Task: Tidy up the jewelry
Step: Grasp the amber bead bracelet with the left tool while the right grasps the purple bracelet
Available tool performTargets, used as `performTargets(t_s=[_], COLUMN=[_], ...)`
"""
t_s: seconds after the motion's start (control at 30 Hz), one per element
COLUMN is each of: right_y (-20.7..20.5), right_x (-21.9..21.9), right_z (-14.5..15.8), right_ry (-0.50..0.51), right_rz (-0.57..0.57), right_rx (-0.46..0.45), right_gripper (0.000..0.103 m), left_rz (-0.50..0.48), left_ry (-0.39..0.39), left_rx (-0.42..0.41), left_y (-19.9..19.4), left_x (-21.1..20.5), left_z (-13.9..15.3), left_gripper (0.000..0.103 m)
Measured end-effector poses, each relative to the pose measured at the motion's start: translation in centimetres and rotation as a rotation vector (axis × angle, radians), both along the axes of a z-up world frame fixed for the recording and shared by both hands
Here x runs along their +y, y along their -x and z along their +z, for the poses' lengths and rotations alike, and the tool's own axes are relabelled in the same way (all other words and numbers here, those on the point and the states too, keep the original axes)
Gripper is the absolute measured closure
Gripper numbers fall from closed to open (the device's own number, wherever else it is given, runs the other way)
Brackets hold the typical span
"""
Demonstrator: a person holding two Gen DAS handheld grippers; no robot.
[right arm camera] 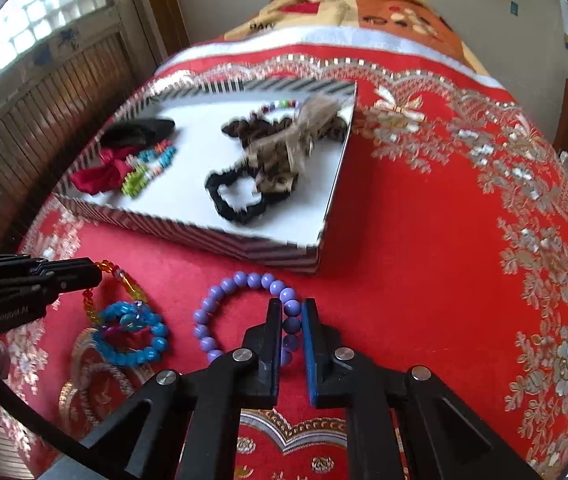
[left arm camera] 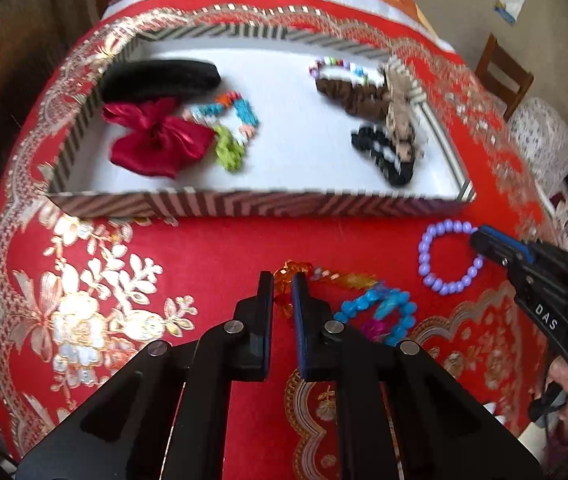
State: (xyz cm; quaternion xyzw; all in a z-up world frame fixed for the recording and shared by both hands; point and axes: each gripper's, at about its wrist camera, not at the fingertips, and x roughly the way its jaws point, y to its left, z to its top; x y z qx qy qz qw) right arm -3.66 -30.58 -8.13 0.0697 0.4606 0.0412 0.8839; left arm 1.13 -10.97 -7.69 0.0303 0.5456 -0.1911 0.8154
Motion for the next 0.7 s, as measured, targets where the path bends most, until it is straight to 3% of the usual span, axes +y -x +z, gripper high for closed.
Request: performTargets(t_s=[0.37,0.7], right_y=[0.8,0.0], right_x=[-0.5,0.2], right_z=[5.5,9.4], right_ry=[-0.039,-0.043], right_rz=[0.047,0.093], right_rx=[-0.117,-0.201], right_gripper=[0.094,0.094], left_rz=[0.036,0.069], left_ry=[0.060,0.069], left_rx=[-0.119,-0.189], left_y=[0.9,-0.2], left_x=[1.2,1.9], left_z=[7.0,10.8], left_gripper=[0.095,0.095])
